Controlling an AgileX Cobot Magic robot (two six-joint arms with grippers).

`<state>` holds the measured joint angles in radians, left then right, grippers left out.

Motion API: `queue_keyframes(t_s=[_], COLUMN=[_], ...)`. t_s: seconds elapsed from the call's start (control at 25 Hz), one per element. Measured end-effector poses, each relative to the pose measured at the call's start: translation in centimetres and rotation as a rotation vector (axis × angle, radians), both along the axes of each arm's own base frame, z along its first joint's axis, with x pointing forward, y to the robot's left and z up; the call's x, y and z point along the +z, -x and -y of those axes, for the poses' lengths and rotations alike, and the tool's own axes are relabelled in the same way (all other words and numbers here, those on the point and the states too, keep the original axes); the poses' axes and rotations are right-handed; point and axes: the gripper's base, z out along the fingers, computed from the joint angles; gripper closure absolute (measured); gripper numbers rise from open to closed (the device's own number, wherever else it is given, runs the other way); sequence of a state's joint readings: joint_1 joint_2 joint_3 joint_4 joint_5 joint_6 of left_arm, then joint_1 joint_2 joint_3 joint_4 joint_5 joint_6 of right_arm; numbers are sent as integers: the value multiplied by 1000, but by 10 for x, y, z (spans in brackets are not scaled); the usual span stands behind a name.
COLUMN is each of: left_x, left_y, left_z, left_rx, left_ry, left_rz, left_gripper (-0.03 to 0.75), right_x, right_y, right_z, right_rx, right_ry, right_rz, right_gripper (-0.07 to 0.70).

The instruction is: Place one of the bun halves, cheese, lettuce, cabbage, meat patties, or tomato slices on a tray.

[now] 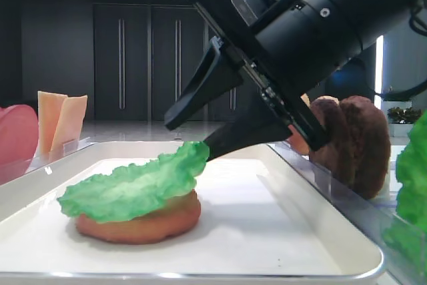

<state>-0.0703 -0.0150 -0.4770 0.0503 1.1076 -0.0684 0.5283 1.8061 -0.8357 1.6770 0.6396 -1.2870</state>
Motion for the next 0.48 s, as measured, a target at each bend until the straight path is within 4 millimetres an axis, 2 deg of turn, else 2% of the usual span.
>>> queue_keyframes(t_s=[0.28,0.48], left_x=[0,0], left_y=[0,0], left_z=[0,0], left_rx=[0,0], left_ry=[0,0], left_rz=[0,0], left_gripper=[716,716], right_x=[8,14], right_y=[-3,-3], right_z=[5,7], right_rx=[-34,-42], right_ry=[53,64], right_rz=[65,91], right_gripper=[222,195])
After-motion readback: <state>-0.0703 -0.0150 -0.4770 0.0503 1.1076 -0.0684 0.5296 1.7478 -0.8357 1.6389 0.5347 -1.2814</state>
